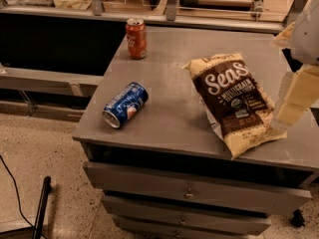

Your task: Move brown chip bag near coke can

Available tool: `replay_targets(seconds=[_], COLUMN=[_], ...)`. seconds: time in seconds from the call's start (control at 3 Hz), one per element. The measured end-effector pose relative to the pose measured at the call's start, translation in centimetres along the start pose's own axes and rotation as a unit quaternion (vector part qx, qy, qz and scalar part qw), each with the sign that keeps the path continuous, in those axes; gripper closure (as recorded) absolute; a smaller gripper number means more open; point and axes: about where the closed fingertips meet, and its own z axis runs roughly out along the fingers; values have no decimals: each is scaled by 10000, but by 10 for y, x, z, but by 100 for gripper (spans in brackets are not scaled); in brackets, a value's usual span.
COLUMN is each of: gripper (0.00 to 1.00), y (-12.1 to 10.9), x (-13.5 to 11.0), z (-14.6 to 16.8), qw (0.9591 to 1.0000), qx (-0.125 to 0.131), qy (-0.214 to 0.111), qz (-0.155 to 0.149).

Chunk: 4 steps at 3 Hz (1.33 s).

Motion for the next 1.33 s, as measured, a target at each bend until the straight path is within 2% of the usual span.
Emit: replay_targets(seconds=[0.33, 0.67, 1.0, 1.33], gripper=[0, 0, 0, 0], y=[0, -12, -37, -45], x=[0, 1, 11, 12], z=[0, 9, 39, 67], qw=[10000, 9997, 9961, 9898], qx=[1, -29, 105, 196], qy=[0, -177, -209, -162], qz=[0, 147, 850, 1399])
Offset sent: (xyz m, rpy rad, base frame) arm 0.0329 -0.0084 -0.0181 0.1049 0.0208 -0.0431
